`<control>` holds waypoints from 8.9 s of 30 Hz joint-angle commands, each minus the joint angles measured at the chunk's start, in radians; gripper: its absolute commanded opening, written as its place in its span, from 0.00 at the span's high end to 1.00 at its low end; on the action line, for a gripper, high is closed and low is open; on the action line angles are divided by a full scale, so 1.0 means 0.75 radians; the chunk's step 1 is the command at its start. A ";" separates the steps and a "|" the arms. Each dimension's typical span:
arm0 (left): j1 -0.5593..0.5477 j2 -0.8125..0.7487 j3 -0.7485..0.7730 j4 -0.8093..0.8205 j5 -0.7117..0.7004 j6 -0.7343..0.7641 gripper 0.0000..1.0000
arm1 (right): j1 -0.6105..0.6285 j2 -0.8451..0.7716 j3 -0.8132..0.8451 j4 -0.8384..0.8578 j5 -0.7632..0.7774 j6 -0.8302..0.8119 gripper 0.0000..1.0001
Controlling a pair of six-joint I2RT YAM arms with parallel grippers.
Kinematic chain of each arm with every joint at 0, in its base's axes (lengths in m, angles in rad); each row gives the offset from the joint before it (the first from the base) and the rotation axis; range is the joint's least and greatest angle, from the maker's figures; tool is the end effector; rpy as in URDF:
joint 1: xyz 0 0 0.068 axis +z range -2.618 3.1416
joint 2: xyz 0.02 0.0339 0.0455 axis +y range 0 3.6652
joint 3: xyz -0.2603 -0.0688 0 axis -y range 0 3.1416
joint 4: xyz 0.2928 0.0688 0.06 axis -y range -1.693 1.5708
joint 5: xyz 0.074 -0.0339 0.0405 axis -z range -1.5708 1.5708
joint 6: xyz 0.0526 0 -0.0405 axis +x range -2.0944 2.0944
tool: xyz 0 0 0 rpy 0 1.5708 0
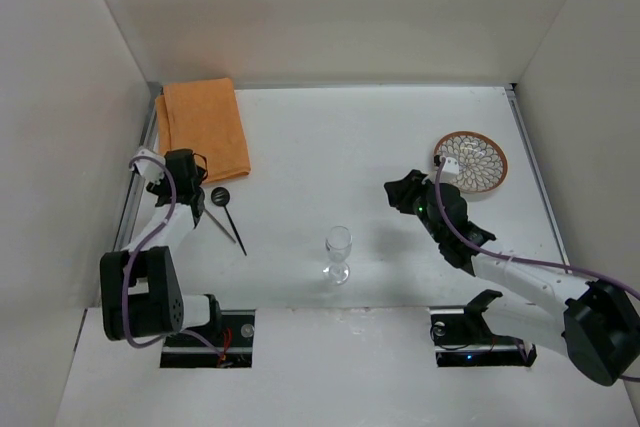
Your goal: Set the dinner table for one person
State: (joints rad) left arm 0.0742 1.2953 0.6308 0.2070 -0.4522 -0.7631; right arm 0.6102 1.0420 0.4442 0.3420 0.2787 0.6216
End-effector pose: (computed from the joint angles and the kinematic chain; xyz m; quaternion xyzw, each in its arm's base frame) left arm 0.3229 0.0471 0.1771 -0.4446 0.7078 0.0053 0.5489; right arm 0.2418 0.1514 0.1915 0.0894 0.7834 0.2599 0.5575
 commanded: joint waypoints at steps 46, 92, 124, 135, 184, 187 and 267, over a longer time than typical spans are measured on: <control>0.211 0.355 0.198 0.029 0.151 -0.156 0.61 | 0.010 0.008 0.052 0.039 0.003 -0.013 0.58; -0.648 0.735 0.889 0.325 0.539 0.416 1.00 | 0.010 0.012 0.029 0.084 0.019 0.012 0.58; -0.260 0.230 0.129 0.407 0.257 -0.082 0.46 | -0.195 1.161 0.915 -0.020 -0.335 0.501 0.40; 0.062 0.302 0.083 0.256 0.112 -0.267 0.47 | -0.191 1.243 1.117 -0.403 -0.083 0.431 0.38; -0.290 0.871 0.681 0.106 0.345 -0.156 0.52 | -0.563 0.806 0.199 0.395 -0.290 0.687 0.92; -0.304 0.815 0.609 0.156 0.341 -0.165 0.52 | -0.588 0.756 0.173 0.356 -0.286 0.652 0.85; -0.677 -0.396 -0.489 0.642 0.200 0.081 0.42 | -0.656 0.465 0.503 0.219 -0.400 0.513 0.99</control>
State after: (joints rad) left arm -0.4438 1.0134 0.2848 0.6201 -0.2958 -0.6888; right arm 0.0319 1.3128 0.6964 0.3241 0.0742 0.9680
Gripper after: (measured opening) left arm 0.578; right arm 0.082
